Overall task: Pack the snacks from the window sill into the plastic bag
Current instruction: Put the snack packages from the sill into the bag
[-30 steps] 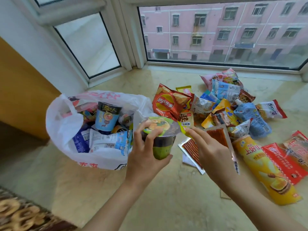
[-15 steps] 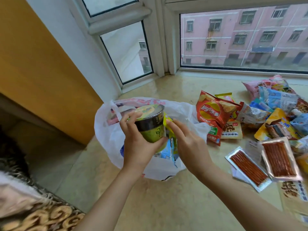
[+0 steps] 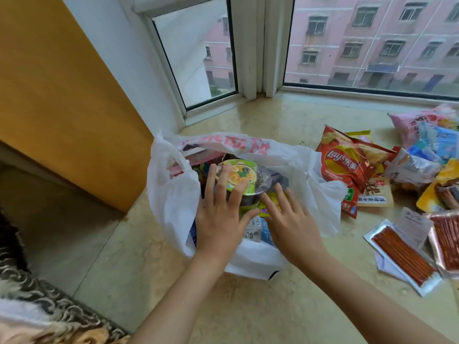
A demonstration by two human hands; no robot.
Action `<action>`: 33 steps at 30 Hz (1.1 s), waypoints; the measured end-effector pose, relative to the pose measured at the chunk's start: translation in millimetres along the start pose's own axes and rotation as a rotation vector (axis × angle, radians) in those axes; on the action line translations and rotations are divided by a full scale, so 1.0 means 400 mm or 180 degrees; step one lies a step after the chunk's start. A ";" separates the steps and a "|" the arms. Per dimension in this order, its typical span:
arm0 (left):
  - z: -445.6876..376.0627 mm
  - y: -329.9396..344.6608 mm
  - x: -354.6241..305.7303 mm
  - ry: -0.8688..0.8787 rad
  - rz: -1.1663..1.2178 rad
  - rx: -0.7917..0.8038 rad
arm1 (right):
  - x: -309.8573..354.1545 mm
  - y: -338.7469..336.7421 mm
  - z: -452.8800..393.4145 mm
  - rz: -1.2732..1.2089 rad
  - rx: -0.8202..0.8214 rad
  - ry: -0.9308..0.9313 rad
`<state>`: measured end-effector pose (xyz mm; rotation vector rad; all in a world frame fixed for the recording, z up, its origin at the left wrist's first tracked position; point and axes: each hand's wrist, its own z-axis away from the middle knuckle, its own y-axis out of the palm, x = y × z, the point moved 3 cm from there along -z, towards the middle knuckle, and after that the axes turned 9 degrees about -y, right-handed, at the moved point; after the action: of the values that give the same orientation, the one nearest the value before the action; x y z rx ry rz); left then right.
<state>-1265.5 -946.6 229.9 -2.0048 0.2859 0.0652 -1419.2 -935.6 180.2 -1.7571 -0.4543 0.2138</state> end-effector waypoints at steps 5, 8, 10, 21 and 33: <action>-0.007 -0.007 -0.015 0.0046 -0.0037 -0.0097 | -0.003 -0.044 0.002 -0.0013 -0.0234 0.0014; -0.023 -0.013 -0.069 0.0208 -0.0089 -0.0086 | -0.031 -0.068 0.022 0.0023 -0.0352 0.0079; -0.030 -0.018 -0.112 0.0322 -0.0107 -0.0102 | -0.055 -0.091 0.041 0.0082 -0.0460 0.0100; -0.067 0.000 -0.356 0.0442 0.0084 0.0147 | -0.266 -0.214 0.186 0.0219 -0.0540 0.0316; -0.129 0.242 -0.641 0.0003 0.0348 0.1682 | -0.525 -0.196 0.303 0.0355 -0.0416 0.0683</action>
<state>-1540.5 -988.4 211.4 -1.4647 0.3704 0.0514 -1670.1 -900.0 206.5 -1.9114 -0.2191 0.0737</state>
